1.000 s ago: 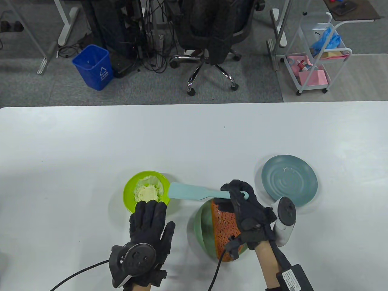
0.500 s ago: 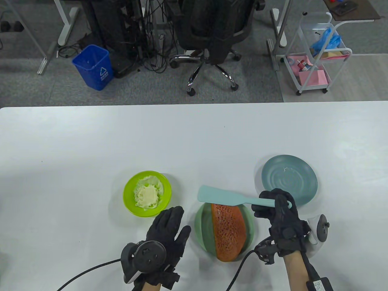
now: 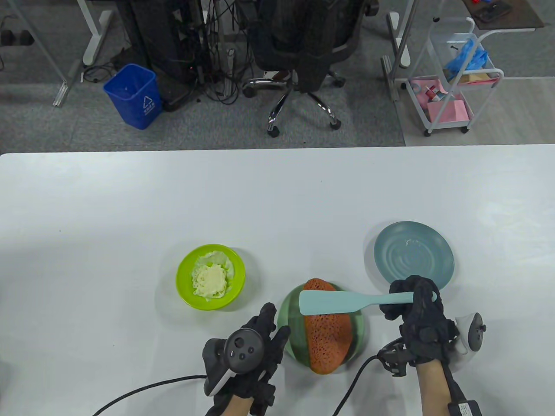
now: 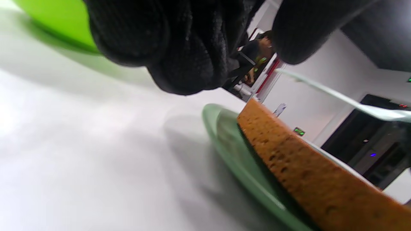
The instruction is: Dip dessert spatula into salad dressing and spread onto bread slice
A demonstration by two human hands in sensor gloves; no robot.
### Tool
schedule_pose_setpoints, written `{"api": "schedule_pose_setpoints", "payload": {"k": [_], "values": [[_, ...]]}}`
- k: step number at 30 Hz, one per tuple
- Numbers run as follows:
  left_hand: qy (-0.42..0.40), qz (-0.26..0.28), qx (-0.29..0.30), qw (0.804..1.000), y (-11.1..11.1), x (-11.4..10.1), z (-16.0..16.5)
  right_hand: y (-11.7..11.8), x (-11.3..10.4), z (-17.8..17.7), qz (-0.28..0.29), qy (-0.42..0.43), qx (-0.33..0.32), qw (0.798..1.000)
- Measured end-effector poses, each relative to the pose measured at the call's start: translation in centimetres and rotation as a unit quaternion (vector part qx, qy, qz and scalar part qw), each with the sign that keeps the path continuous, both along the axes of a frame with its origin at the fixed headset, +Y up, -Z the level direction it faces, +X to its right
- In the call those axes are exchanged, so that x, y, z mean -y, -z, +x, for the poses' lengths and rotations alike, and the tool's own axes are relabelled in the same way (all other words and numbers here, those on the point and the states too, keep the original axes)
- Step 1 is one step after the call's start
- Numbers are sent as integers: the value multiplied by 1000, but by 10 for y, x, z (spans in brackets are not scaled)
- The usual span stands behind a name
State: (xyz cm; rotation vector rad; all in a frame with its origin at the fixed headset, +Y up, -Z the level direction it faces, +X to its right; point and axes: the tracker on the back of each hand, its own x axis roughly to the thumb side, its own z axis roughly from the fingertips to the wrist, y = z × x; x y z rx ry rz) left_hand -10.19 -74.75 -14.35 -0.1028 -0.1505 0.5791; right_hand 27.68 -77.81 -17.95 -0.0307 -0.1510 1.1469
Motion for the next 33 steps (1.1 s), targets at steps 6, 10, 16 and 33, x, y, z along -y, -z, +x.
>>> {"api": "schedule_pose_setpoints", "payload": {"k": [6,10,16,33], "values": [[0,-38,-6,999,10,13,4,-2,0,8,-3,0,18,1000],[9,-39,-15,999,14,17,5,-3,0,12,-16,-8,35,999],[51,-12,-25,998,14,15,11,-3,2,11,-35,-25,47,998],[85,-24,-29,996,18,23,16,-4,3,8,-44,-51,49,997]]}}
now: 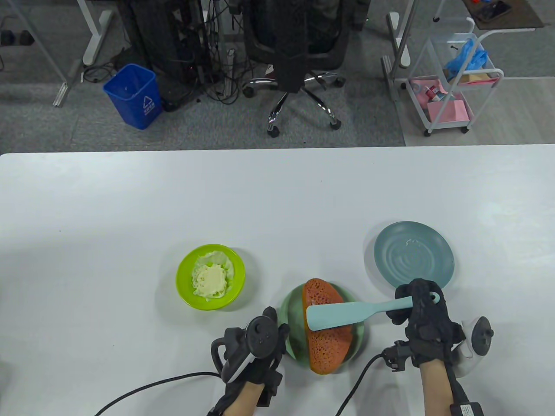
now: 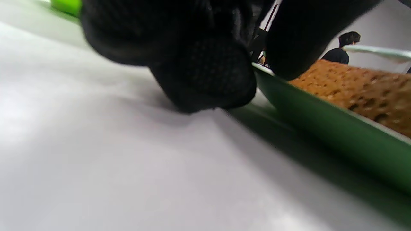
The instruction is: Dip dessert spatula into salad dressing and spread onto bread slice
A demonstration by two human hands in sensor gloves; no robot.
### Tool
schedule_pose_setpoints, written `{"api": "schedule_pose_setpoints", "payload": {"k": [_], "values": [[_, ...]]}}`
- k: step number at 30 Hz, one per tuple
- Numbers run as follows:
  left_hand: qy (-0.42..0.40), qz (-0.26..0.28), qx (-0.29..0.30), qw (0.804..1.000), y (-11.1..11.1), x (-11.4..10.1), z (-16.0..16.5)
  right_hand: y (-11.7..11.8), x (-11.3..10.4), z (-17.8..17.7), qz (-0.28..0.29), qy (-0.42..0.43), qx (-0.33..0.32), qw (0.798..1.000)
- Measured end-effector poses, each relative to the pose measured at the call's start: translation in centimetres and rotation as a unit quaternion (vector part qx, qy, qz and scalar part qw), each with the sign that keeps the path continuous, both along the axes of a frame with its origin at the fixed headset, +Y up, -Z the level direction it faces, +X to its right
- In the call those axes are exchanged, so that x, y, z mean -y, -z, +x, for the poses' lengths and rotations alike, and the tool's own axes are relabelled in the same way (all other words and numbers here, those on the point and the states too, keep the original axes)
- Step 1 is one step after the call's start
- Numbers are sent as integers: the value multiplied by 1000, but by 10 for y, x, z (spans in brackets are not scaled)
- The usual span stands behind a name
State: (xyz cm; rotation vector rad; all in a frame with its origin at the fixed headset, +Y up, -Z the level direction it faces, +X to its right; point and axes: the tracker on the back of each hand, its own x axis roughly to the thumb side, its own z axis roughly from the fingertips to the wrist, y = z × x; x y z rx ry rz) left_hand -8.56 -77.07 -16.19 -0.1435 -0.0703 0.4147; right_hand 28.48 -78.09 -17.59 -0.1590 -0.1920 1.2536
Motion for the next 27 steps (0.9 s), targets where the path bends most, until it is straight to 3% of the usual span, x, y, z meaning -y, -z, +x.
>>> {"api": "schedule_pose_setpoints", "payload": {"k": [16,27], "values": [[-4,6,0,1000,1,0,1,-3,4,2,-13,3,15,1000],[-8,2,2,1000,2,0,1,-6,-2,1,-14,-61,25,998]]}}
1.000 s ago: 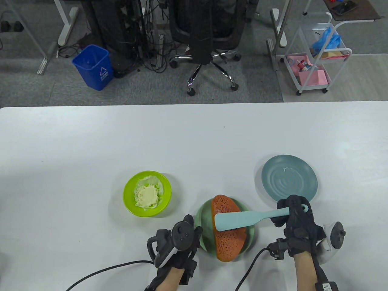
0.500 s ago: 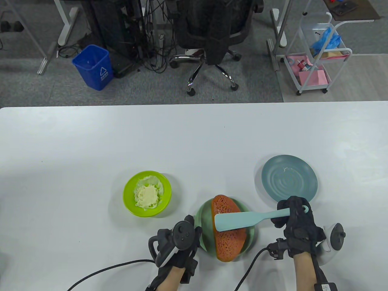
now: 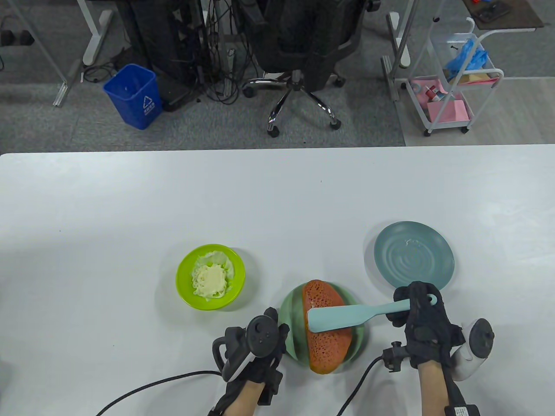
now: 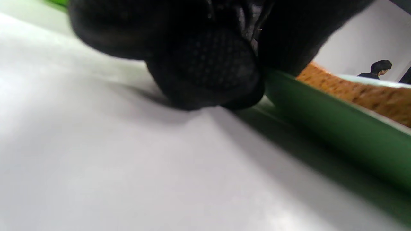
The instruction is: Dip dessert spatula into salad dressing and spread onto bread slice
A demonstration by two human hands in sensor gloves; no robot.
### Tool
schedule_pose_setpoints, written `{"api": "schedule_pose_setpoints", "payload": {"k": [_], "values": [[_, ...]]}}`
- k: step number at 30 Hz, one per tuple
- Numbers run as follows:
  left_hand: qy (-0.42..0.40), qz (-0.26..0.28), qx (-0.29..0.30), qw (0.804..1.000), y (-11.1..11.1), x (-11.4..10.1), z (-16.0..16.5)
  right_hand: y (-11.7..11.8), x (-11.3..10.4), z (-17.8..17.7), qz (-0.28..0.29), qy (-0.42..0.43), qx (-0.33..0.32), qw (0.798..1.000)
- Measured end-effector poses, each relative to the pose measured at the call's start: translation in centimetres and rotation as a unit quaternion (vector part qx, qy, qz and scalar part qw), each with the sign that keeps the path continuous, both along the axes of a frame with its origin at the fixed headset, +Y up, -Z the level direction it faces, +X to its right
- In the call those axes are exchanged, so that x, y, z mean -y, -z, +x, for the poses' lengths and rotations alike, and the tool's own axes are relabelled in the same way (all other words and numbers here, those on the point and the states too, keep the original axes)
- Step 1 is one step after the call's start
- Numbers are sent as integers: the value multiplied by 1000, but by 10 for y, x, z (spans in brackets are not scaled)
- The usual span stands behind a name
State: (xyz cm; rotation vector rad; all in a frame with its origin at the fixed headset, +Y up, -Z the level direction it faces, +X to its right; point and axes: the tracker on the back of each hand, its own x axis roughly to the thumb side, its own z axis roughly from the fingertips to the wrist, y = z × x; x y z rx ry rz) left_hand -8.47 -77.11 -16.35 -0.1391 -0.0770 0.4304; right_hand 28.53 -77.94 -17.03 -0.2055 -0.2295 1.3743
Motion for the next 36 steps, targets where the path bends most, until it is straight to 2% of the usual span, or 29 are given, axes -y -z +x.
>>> {"api": "schedule_pose_setpoints", "payload": {"k": [8,18,30,36], "values": [[-2,-2,1,1000,0,0,0,-4,-8,4,15,-24,23,999],[-5,-3,2,1000,0,0,0,-12,-15,21,32,-12,59,998],[-9,-8,7,1000,1,1,-3,-22,-15,43,27,-11,99,995],[-9,-7,7,1000,1,1,-3,-21,-16,42,45,12,103,994]]}}
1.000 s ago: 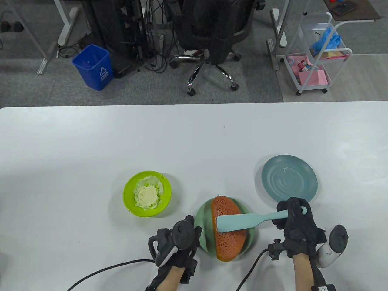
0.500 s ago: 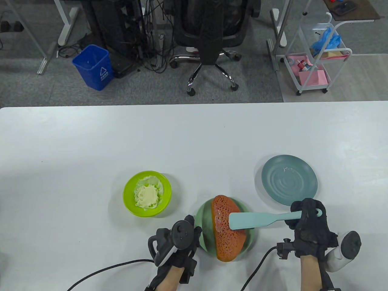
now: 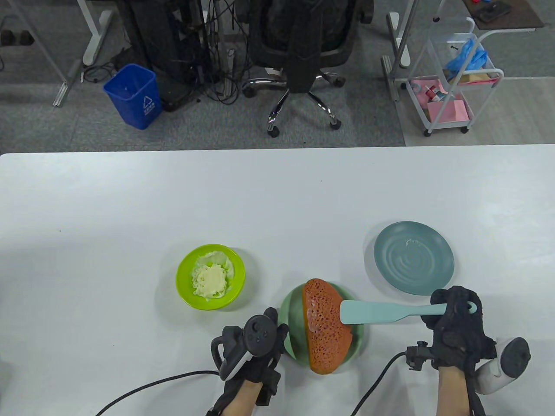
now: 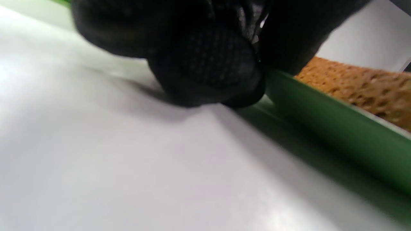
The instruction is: Dip dessert spatula into salad dressing and spread onto bread slice
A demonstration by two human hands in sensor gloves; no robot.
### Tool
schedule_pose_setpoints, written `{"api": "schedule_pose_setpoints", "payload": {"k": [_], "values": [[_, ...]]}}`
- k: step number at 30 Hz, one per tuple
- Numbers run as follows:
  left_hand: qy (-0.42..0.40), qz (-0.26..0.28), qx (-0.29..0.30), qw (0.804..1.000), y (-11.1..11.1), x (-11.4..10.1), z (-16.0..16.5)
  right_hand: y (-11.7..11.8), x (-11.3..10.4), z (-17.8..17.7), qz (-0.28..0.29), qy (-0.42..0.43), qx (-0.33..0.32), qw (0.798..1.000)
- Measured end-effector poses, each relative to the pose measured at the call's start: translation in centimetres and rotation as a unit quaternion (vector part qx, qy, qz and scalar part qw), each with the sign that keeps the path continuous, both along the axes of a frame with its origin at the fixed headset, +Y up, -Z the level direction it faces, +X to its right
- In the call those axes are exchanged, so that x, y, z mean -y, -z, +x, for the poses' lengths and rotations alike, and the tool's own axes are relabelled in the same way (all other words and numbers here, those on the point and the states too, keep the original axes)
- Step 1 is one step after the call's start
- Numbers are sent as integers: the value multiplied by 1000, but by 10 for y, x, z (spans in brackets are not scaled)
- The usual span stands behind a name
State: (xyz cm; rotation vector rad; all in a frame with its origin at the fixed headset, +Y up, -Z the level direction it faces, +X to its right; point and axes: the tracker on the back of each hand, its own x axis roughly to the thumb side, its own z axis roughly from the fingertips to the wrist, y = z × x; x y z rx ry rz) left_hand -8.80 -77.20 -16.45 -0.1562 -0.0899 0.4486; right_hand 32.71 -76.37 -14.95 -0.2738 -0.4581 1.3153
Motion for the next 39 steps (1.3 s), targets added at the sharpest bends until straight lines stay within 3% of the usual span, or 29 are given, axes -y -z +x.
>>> {"api": "schedule_pose_setpoints", "payload": {"k": [5,19,26,36,39], "values": [[0,0,0,1000,0,0,0,1,-1,-6,12,17,-3,1000],[-1,-1,1,1000,0,0,0,5,-3,-40,-4,-42,-47,998],[0,-2,1,1000,0,0,0,4,-5,-53,-11,-72,-39,997],[-1,-2,1,1000,0,0,0,0,-13,-37,-20,-69,-27,997],[-1,-2,1,1000,0,0,0,-3,-14,-27,-21,-79,3,997]]}}
